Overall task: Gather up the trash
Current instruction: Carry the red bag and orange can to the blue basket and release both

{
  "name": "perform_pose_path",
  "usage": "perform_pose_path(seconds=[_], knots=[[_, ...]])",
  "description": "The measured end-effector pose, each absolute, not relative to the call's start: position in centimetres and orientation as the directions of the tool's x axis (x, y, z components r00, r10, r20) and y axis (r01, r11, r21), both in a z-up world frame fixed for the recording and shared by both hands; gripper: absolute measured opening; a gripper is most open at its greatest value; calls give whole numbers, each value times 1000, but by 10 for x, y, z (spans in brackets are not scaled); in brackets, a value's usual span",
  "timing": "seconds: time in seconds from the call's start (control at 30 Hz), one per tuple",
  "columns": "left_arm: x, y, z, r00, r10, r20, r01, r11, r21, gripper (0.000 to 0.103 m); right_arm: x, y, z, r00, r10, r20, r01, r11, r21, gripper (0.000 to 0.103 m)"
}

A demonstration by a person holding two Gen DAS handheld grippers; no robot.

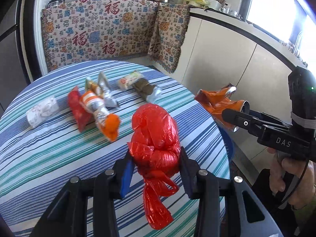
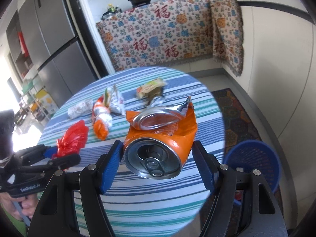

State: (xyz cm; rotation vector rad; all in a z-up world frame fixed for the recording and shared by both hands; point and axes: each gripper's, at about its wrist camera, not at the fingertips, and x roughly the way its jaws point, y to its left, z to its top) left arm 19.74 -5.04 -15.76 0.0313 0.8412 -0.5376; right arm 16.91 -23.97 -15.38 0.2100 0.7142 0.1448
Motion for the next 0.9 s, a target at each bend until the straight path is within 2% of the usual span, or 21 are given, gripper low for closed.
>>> perform_pose_path(seconds=[0.23, 0.47, 0.9], knots=[[205, -150, -154, 462, -531, -710, 578, 788, -214, 42, 156, -316, -138, 775, 87, -626, 56, 977, 204, 73], [224, -246, -174, 372, -570, -732, 660, 717, -223, 42, 148, -400, -140, 752, -14, -659, 184, 964, 190, 73], [260, -345, -227, 306, -553, -775, 674, 701, -234, 42, 164, -488, -178, 693, -30, -721, 296, 923, 247, 73]])
